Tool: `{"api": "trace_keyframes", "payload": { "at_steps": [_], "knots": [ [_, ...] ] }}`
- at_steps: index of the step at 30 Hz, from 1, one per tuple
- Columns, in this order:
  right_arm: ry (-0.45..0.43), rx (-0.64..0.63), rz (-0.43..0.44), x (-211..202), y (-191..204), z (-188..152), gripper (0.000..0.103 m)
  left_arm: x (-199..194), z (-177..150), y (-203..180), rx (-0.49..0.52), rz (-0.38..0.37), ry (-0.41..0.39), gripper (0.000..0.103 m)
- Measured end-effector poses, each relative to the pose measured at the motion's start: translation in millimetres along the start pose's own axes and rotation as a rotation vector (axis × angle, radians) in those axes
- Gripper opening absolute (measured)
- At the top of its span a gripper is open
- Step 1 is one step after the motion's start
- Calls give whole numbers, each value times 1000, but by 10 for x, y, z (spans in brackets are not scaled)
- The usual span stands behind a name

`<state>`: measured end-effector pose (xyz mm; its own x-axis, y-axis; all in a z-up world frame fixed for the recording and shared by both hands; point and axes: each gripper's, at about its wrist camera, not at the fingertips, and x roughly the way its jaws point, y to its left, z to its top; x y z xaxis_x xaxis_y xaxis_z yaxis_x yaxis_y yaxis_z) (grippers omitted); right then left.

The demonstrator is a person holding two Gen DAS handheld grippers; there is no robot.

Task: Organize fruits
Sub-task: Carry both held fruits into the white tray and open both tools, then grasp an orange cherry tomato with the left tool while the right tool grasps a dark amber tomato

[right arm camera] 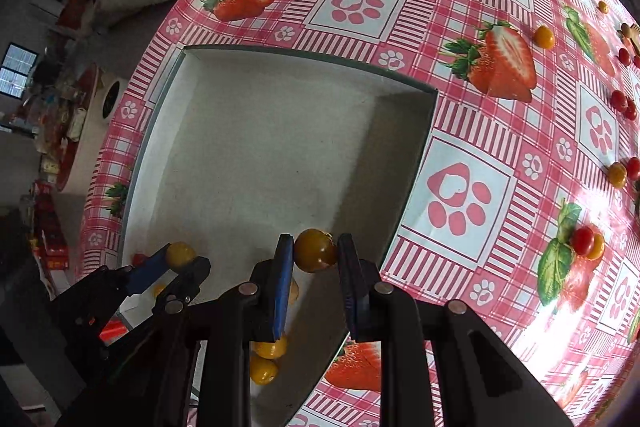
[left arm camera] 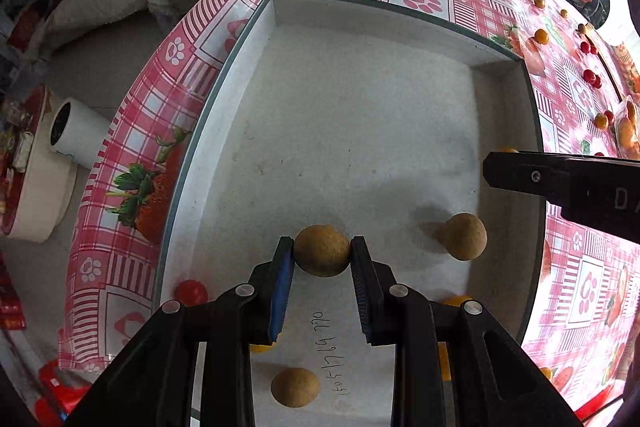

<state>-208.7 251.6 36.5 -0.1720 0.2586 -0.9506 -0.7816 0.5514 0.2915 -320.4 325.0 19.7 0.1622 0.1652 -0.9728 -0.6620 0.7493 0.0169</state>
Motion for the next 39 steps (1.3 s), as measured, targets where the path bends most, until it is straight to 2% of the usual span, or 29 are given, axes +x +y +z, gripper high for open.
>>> {"api": "trace_keyframes", "payload": {
  "at_steps": [11,13,14,15,16,22,27,33,39],
  "knots": [
    [25,-18,-45,284,84,98,25,22,-48,-90,35,24,-9,31],
    [28,-33,-49,299,115,113,32,28,-32,-124,45,34,-8,33],
    [31,-34,-38,302,121,119,35,25,-31,-133,49,47,-8,39],
    [36,-31,-30,302,130,123,45,28,-6,-156,50,56,-12,62],
    [37,-26,-31,278,139,116,50,0,-8,-160,49,66,-30,72],
    [-12,-4,15,20,108,95,64,-53,18,-186,76,72,-33,72],
    [-78,49,43,-343,-108,-36,64,-208,31,-246,93,56,-50,72],
    [-135,172,6,-683,-675,-236,64,-409,86,-513,152,34,-85,72],
    [-147,306,-84,-765,-1402,-379,64,-566,160,-987,230,-24,-112,72]
  ]
}}
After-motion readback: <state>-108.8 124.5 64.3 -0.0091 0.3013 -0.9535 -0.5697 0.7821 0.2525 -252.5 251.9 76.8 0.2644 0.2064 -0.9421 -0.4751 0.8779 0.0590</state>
